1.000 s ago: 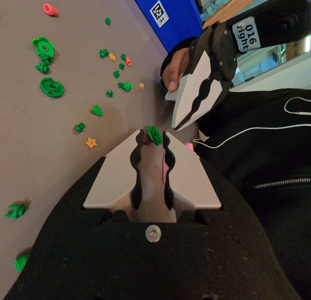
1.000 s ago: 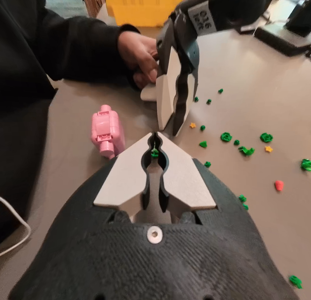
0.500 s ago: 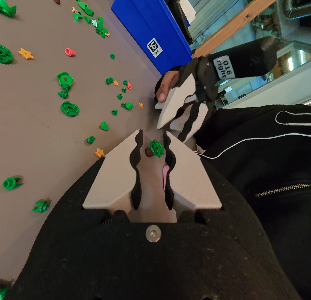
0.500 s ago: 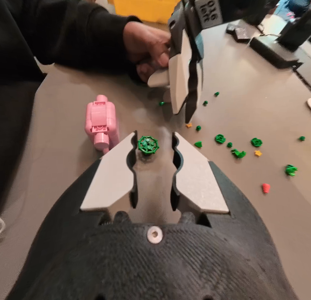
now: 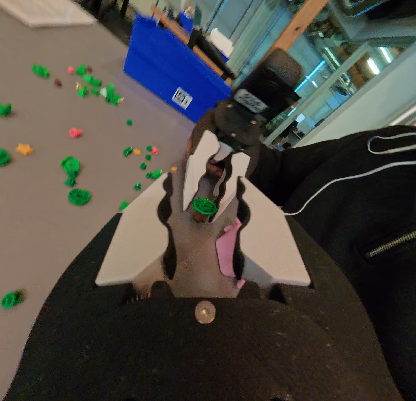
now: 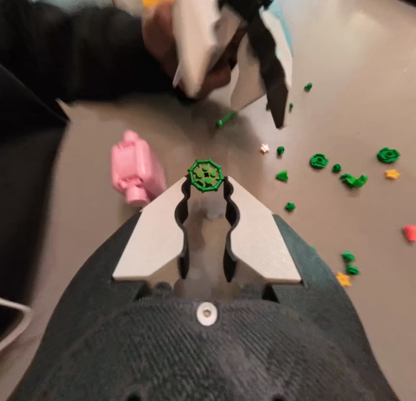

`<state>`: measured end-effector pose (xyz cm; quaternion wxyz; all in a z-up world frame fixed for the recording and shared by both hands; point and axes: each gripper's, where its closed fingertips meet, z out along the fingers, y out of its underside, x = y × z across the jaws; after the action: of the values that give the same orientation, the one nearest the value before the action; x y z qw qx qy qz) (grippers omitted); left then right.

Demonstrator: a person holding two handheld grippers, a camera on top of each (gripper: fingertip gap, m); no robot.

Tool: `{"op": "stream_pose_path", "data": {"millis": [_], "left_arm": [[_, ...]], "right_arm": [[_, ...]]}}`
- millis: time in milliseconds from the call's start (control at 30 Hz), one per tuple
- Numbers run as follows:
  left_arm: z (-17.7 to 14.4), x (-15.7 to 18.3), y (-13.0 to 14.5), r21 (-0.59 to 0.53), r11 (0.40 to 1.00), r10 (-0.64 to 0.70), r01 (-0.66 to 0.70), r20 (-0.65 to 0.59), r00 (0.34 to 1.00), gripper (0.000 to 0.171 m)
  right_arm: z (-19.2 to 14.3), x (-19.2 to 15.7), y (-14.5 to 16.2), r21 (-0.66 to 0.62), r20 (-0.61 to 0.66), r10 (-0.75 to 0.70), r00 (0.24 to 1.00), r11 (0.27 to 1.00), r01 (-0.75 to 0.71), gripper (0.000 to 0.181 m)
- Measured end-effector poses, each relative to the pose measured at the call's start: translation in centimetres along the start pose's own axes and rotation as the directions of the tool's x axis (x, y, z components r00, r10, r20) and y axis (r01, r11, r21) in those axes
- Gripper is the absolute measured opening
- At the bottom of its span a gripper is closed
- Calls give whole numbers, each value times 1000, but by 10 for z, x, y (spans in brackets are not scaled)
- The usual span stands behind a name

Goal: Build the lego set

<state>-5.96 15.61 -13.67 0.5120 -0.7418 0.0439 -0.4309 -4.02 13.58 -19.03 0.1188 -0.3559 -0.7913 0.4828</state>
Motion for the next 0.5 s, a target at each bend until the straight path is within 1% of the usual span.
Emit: {"op": "stream_pose_path", "data": {"millis": [33, 67, 100, 133, 167, 200, 233, 267, 400, 433, 467, 500], "left_arm": [[-1, 9, -5, 25, 998, 66, -66, -23, 998, 63], [-1, 18, -7, 33, 989, 143, -142, -35, 989, 68], [0, 25, -6, 23, 974, 226, -226, -28, 974, 73], [2, 29, -3, -4, 950, 311, -311, -7, 950, 73], [4, 31, 1, -37, 920, 392, -391, 17, 920, 73], [8, 35, 5, -63, 889, 456, -454, 30, 889, 73], [11, 39, 8, -79, 866, 498, -494, 35, 867, 71], [14, 43, 9, -86, 852, 521, -517, 34, 853, 67], [19, 48, 9, -94, 817, 575, -569, 66, 815, 41], [19, 51, 10, -92, 810, 585, -579, 51, 810, 39], [18, 55, 11, -85, 813, 579, -576, 27, 815, 32], [18, 60, 13, -79, 821, 567, -566, -5, 824, 21]], "right_arm": [[-6, -5, -13, 78, 79, 102, 992, 991, -108, 28], [-14, -10, -26, 143, 183, 205, 961, 962, -233, 28], [-22, -15, -37, 181, 299, 296, 907, 916, -358, 28], [-30, -17, -46, 194, 398, 370, 840, 861, -471, 28], [-36, -20, -52, 186, 481, 422, 769, 808, -559, 27], [-40, -22, -56, 174, 549, 446, 707, 767, -618, 27], [-43, -23, -59, 161, 590, 462, 662, 736, -657, 28], [-42, -25, -59, 139, 611, 477, 631, 721, -679, 28], [-40, -40, -60, 39, 690, 504, 519, 691, -722, 28], [-40, -42, -61, 25, 702, 511, 497, 679, -733, 28], [-40, -42, -62, 24, 712, 512, 480, 666, -745, 28], [-41, -42, -63, 21, 721, 512, 467, 658, -752, 28]]}}
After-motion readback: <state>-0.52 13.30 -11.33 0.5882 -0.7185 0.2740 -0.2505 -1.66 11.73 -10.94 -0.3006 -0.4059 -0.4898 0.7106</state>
